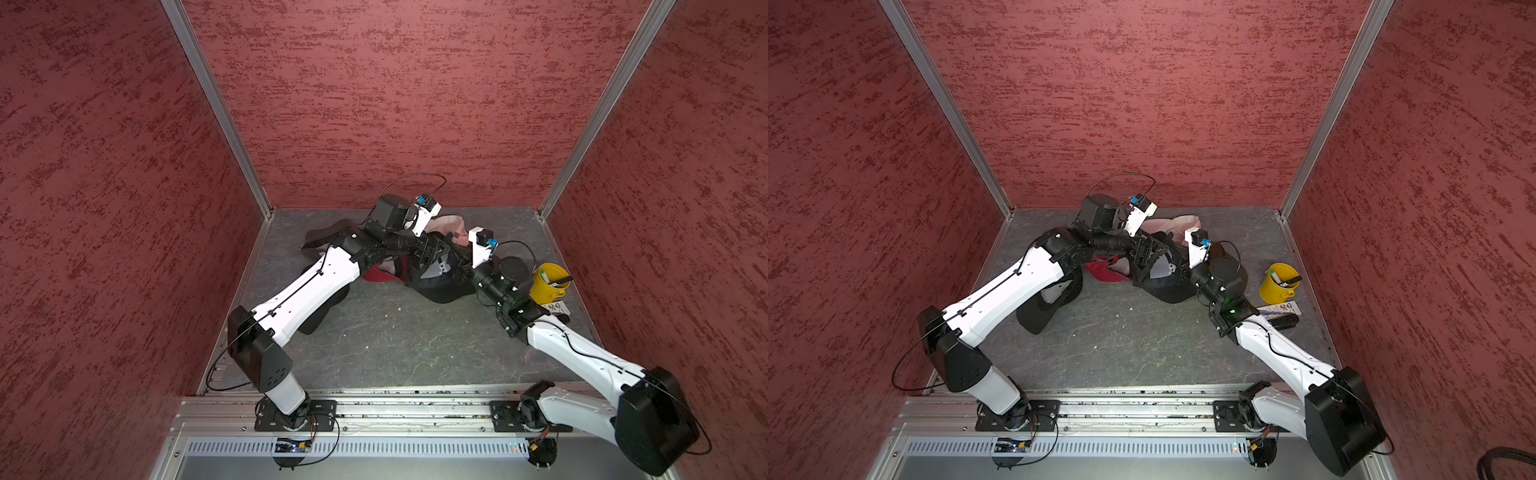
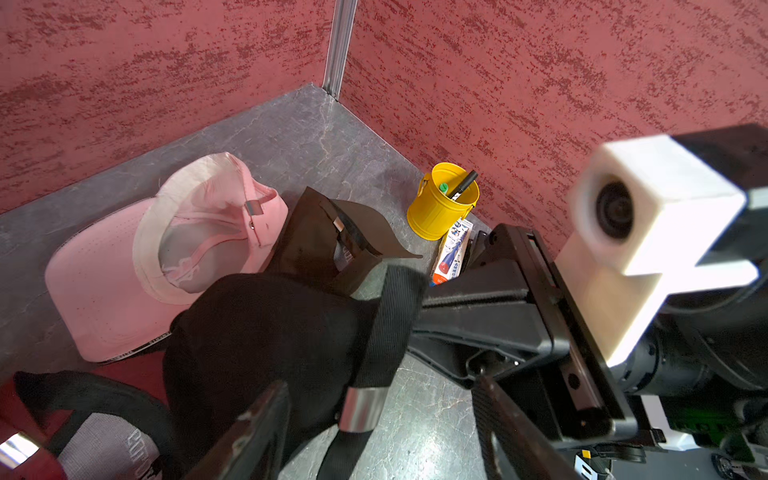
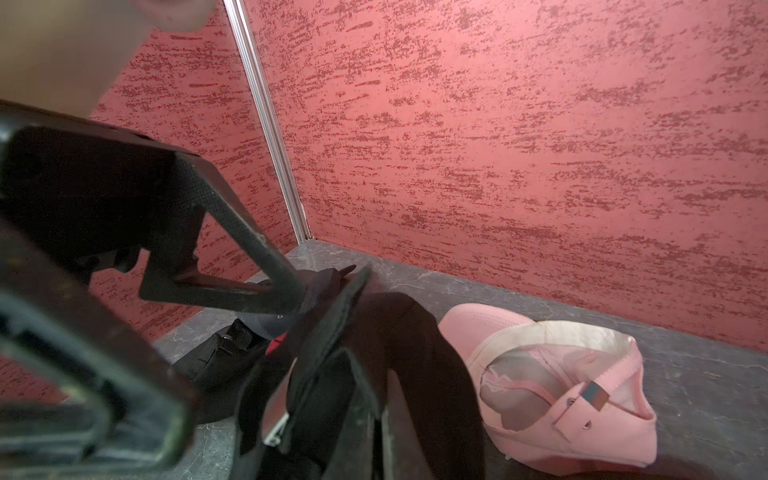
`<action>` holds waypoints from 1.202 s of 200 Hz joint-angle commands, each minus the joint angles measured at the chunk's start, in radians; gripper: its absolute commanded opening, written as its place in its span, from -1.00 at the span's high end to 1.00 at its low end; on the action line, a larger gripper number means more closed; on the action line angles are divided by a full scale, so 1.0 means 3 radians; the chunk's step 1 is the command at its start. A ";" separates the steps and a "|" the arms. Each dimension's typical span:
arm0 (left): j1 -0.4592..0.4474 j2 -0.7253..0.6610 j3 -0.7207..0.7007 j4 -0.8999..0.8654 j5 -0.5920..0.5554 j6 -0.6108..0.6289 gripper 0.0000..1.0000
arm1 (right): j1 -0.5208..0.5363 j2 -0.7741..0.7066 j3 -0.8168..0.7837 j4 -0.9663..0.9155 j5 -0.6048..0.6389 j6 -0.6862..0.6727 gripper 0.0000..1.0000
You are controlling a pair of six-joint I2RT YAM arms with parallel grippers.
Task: Open the adjustable buckle of the baseball cap
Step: Open the adjustable buckle on the baseball cap.
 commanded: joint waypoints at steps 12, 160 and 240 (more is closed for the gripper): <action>-0.0075 0.0137 0.0243 0.0192 0.0075 -0.0025 -0.39 | 0.0033 -0.0047 0.0064 0.0081 -0.0050 -0.0024 1.00; -0.0051 0.0201 0.0094 0.0522 -0.0075 -0.0362 0.62 | 0.0045 0.0032 0.0166 0.0045 -0.0151 -0.0075 1.00; -0.0025 0.0066 -0.0073 0.0556 -0.0026 -0.0411 0.08 | 0.0045 0.0029 0.0191 -0.0009 -0.0152 -0.0056 1.00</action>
